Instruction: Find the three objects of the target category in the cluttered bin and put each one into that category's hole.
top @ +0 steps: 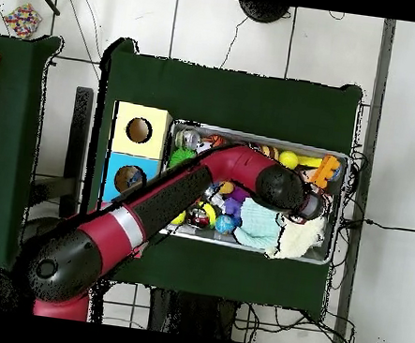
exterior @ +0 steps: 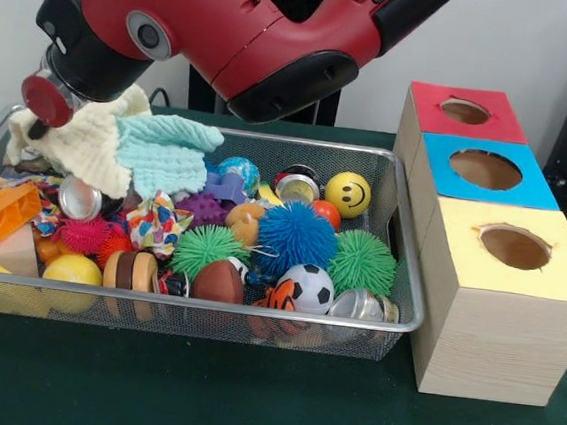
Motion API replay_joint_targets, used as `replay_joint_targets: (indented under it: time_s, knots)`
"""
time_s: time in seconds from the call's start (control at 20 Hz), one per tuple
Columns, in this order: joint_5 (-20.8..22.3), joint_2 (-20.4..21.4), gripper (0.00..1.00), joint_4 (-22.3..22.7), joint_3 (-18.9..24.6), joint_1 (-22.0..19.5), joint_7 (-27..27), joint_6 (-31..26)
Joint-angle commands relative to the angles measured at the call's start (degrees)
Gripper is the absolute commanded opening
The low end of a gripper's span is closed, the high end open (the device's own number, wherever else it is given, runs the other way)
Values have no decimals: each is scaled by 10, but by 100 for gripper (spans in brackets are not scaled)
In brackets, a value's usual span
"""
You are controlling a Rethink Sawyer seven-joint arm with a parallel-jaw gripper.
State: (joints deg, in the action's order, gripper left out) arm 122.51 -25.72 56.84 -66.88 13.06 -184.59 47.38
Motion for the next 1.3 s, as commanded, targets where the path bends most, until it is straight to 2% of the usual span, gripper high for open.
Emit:
replay_joint_targets:
  time_s: [0.05, 0.3, 0.8, 0.85, 1.3]
  knots:
    - [-24, -32, 0, -19, 15, 8, -45, -41]
    - [-37, -31, 0, -17, 26, 21, -53, -34]
    - [-27, -41, 0, -26, 19, 32, -70, -6]
    - [-26, -41, 100, -29, 18, 30, -71, -3]
    - [-23, -28, 100, -39, 24, 13, -57, 8]
